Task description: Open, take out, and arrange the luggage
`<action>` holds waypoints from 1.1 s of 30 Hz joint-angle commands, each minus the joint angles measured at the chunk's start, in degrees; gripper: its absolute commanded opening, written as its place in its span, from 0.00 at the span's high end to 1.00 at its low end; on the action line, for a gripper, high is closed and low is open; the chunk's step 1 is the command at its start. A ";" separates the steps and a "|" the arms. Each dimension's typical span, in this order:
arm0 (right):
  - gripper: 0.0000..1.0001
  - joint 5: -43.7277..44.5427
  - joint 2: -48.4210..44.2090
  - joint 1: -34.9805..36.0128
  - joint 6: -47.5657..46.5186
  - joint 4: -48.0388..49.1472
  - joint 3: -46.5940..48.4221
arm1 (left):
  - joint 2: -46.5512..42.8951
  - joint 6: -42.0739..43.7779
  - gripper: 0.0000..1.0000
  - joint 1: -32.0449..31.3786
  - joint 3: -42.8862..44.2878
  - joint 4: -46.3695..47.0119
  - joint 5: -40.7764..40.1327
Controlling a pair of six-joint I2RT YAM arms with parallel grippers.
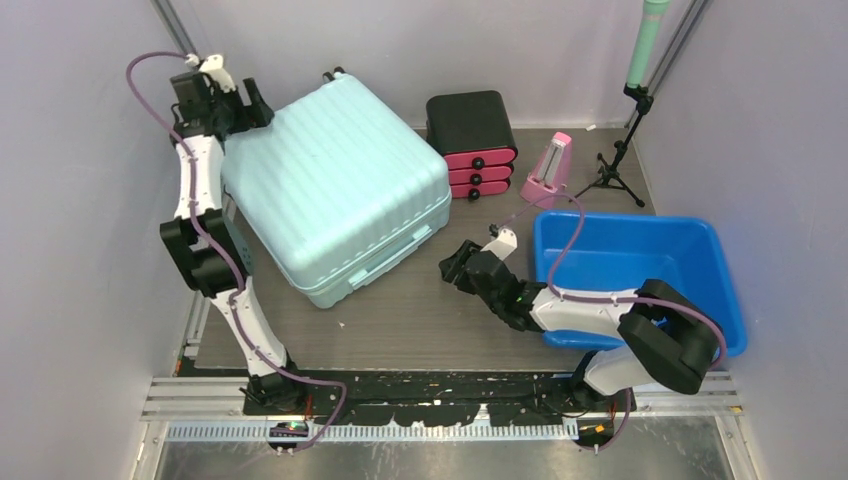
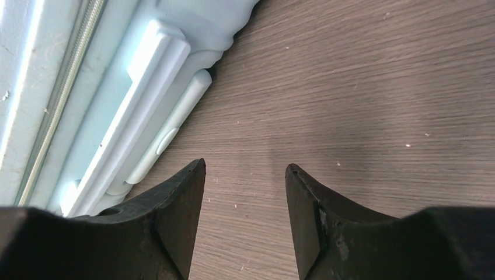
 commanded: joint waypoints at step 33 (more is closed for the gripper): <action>0.53 -11.43 33.85 -12.90 5.19 17.38 23.53 | -42.42 -16.63 0.14 -2.07 -40.84 -11.02 -24.59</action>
